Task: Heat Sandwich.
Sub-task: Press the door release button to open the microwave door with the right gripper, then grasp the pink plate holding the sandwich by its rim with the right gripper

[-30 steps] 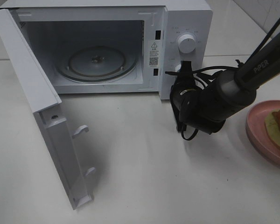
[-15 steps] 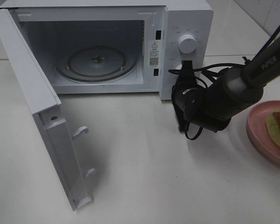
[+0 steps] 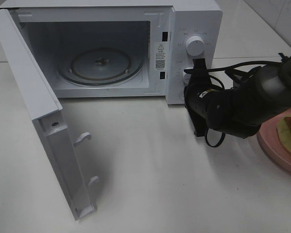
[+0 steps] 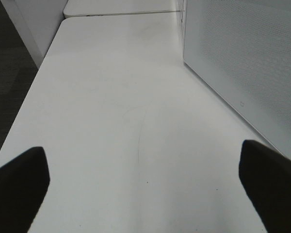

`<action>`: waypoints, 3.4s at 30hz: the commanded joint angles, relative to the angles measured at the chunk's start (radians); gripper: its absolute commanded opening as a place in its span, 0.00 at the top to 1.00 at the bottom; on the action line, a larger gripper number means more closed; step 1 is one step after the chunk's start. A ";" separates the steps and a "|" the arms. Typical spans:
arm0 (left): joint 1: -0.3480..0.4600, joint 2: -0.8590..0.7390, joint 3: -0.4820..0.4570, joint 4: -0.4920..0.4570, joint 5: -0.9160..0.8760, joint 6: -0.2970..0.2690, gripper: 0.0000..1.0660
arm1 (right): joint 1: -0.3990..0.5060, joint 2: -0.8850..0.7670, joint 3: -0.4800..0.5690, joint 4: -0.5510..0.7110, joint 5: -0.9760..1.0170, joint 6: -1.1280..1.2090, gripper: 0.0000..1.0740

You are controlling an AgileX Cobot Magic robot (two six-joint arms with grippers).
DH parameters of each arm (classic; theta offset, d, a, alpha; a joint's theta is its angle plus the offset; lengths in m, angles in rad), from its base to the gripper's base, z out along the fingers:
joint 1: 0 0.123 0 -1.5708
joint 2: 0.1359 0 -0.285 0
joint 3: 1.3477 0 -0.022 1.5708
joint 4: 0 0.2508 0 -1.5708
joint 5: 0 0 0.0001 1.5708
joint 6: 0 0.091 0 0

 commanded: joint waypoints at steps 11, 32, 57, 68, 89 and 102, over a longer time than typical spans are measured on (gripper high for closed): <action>0.001 -0.026 0.002 0.001 -0.006 -0.007 0.06 | 0.001 -0.192 0.126 -0.135 0.207 -0.115 1.00; 0.001 -0.026 0.002 0.001 -0.006 -0.007 0.06 | -0.038 -0.422 0.138 -0.280 0.786 -0.603 0.98; 0.001 -0.026 0.002 0.001 -0.006 -0.007 0.06 | -0.179 -0.609 0.138 -0.435 1.294 -1.214 0.91; 0.001 -0.026 0.002 0.001 -0.006 -0.007 0.06 | -0.254 -0.626 0.028 -0.626 1.486 -1.185 0.61; 0.001 -0.026 0.002 0.001 -0.006 -0.007 0.06 | -0.330 -0.489 -0.086 -0.776 1.559 -1.179 0.11; 0.001 -0.026 0.002 0.001 -0.006 -0.007 0.06 | -0.330 -0.366 -0.086 -0.831 1.520 -1.155 0.13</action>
